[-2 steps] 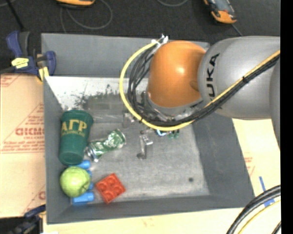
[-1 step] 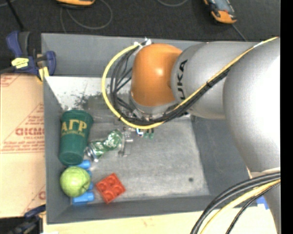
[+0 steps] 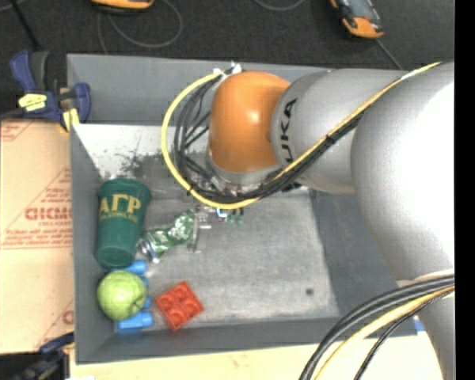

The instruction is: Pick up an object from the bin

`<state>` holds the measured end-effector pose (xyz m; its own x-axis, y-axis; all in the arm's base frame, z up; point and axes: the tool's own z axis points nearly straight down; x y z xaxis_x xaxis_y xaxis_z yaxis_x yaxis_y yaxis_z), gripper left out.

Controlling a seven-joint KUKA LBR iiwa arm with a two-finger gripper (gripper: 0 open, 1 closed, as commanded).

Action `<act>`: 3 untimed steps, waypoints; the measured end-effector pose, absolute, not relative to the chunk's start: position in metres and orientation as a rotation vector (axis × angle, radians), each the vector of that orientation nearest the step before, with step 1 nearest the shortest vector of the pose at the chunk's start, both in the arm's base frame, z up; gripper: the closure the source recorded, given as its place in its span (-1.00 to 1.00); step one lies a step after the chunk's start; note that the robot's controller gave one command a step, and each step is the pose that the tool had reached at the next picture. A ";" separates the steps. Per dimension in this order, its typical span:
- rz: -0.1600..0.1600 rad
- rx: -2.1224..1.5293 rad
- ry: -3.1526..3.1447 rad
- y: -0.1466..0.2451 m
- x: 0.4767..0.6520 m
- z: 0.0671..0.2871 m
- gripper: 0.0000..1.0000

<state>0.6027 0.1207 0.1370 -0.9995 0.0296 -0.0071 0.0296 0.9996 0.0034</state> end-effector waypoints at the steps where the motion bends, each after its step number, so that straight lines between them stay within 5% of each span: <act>1: -0.003 -0.108 3.141 0.117 0.593 0.130 -1.00; 2: 0.004 -0.073 3.136 0.128 0.599 0.101 1.00; 3: 0.004 -0.073 3.136 0.128 0.599 0.101 1.00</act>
Offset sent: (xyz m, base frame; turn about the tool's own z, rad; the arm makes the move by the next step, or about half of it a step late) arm -0.0051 0.0071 -0.0375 -0.0753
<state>0.5993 0.1277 0.1013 -0.9989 -0.0464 -0.0045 -0.0464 0.9989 0.0023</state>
